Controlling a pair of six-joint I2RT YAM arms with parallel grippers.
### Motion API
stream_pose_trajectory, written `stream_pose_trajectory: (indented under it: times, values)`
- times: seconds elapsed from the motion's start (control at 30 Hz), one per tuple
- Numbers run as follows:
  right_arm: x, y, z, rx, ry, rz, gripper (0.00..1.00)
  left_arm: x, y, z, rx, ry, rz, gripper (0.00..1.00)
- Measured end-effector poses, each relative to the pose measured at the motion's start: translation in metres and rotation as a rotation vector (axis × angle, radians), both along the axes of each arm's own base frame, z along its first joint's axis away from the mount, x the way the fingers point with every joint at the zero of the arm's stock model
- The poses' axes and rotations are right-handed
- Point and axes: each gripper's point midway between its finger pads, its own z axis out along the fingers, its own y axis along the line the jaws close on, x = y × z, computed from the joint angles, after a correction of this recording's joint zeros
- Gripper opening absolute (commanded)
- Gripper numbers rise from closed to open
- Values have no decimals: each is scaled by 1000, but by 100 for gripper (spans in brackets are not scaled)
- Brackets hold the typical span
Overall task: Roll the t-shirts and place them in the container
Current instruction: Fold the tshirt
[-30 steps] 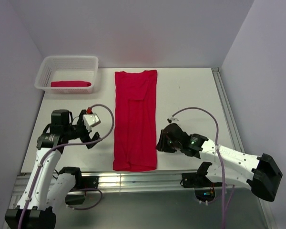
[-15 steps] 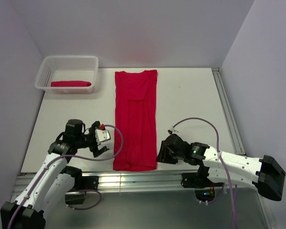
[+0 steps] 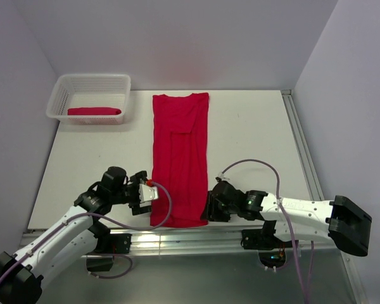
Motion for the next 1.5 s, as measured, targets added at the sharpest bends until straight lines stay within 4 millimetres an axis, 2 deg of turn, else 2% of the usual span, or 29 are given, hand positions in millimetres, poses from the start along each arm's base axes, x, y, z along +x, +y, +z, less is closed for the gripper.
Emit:
stream_pose_trajectory:
  times: [0.17, 0.37, 0.47, 0.57, 0.6, 0.67, 0.7, 0.77, 1.07, 1.23, 1.37, 1.5]
  values:
    - [-1, 6, -4, 6, 16, 3, 51, 1, -2, -5, 20, 8, -3, 93]
    - [-3, 9, -9, 12, 34, 7, 50, 1, -1, -7, 29, 12, -5, 93]
    - [-5, 11, -9, 25, 45, 14, 46, 0, 0, -9, 41, 6, -14, 93]
    - [-6, 12, -10, 24, 50, 14, 32, -5, 2, -12, 65, -6, -52, 94]
    - [-6, 12, -11, 22, 51, 15, 22, -7, 3, -14, 76, -12, -72, 94]
    - [-6, 12, -13, 18, 56, 13, 12, -14, 6, -20, 101, -15, -112, 95]
    - [-6, 12, -13, 15, 59, 11, 4, -18, 8, -24, 117, -12, -135, 96]
    - [-7, 12, -14, 13, 64, 7, 0, -23, 12, -30, 145, -10, -166, 96]
    - [-1, 21, 1, 62, 73, -18, 0, -29, 17, -36, 191, -46, -237, 96]
    - [20, 21, 18, 123, 75, -83, 0, -33, 17, -37, 193, -52, -272, 96]
    - [34, 20, 23, 142, 94, -112, 0, -40, 15, -38, 190, -49, -317, 96]
    - [46, 22, 29, 154, 107, -116, 0, -47, 14, -40, 201, -57, -377, 90]
